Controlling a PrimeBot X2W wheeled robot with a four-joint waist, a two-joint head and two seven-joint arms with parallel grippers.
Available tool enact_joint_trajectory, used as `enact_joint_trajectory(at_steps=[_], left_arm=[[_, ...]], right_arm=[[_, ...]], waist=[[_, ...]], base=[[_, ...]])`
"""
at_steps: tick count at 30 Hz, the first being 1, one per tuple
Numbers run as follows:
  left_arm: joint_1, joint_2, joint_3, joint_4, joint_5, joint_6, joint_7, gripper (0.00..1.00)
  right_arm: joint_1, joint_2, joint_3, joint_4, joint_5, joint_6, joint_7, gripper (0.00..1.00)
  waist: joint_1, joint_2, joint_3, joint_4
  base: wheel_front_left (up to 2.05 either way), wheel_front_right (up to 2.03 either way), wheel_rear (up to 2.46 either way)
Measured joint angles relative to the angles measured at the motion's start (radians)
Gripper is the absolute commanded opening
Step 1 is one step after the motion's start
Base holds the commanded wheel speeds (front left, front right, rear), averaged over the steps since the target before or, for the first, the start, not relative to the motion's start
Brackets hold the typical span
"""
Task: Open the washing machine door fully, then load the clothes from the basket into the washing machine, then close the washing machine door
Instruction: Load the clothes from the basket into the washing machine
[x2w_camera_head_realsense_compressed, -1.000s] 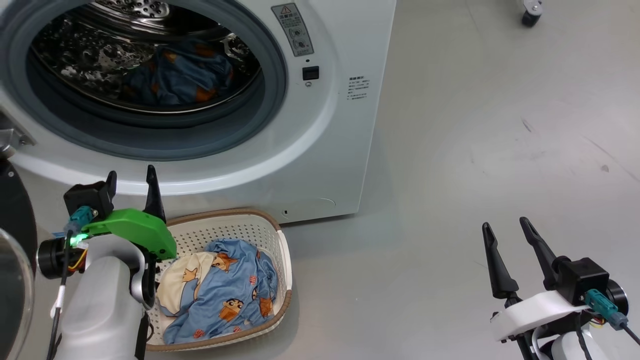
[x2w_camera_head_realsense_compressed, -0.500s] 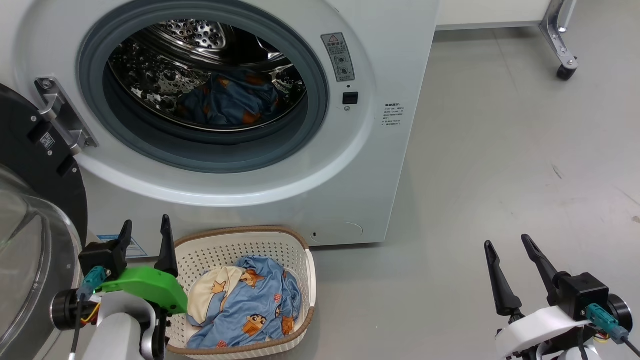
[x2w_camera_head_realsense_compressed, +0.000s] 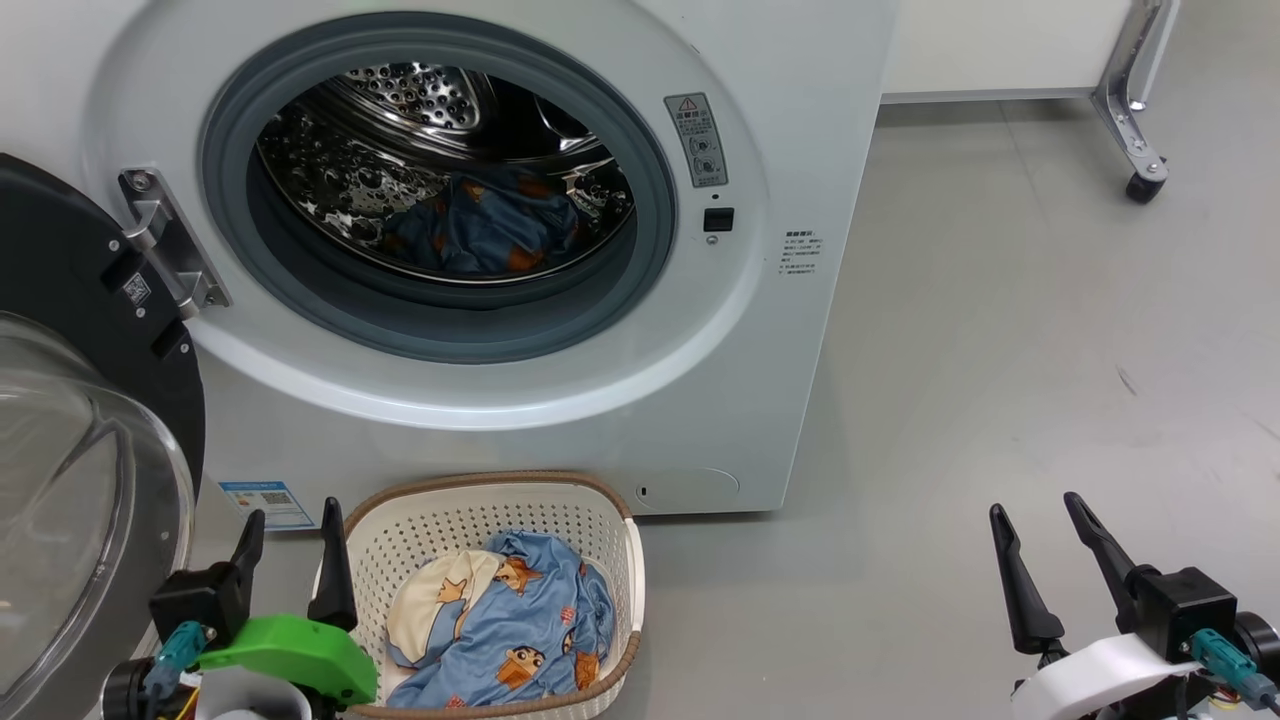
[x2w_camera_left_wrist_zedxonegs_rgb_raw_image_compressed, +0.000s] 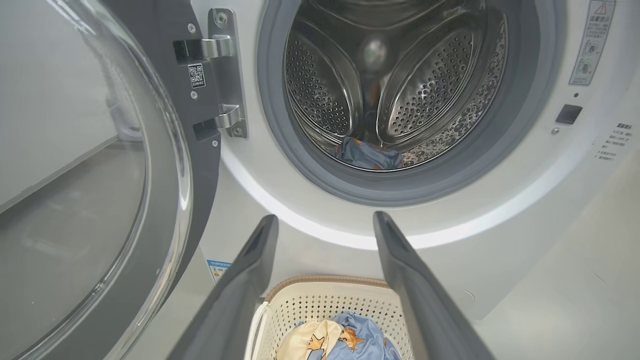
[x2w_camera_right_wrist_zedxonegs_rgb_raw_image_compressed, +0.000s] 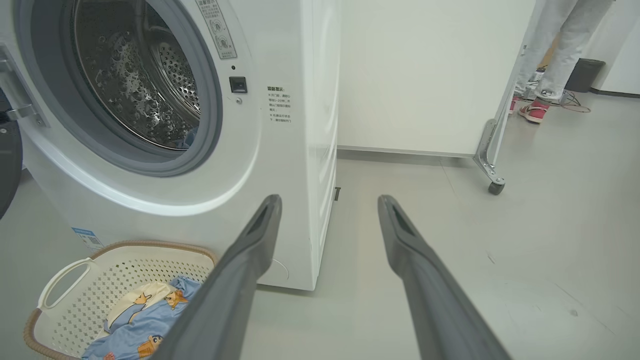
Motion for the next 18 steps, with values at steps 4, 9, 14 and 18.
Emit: enact_joint_trajectory(at_steps=[4,9,14,18], left_arm=[[0.033,0.001,-0.012,-0.047,-0.003,0.005,0.0,1.0],[0.065,0.001,-0.028,-0.095,-0.003,0.013,0.0,1.0],[0.101,0.003,-0.027,-0.139,-0.003,0.032,0.0,1.0],[0.117,0.003,-0.029,-0.167,-0.009,0.043,0.0,1.0]], right_arm=[[0.002,-0.001,0.002,-0.007,0.0,0.0,0.0,1.0],[0.002,-0.003,0.008,-0.01,0.0,0.0,0.0,1.0],[0.002,-0.005,0.023,-0.011,0.0,0.0,0.0,1.0],[0.002,-0.005,0.025,-0.013,0.0,0.0,0.0,1.0]], waist=[[0.0,0.0,-0.008,0.014],[0.0,0.0,-0.016,0.031],[0.0001,0.0,-0.02,0.037],[0.0,0.0,-0.02,0.037]], base=[[0.0,0.0,0.0],[0.0,0.0,0.0],[0.0,0.0,0.0],[0.0,0.0,0.0]])
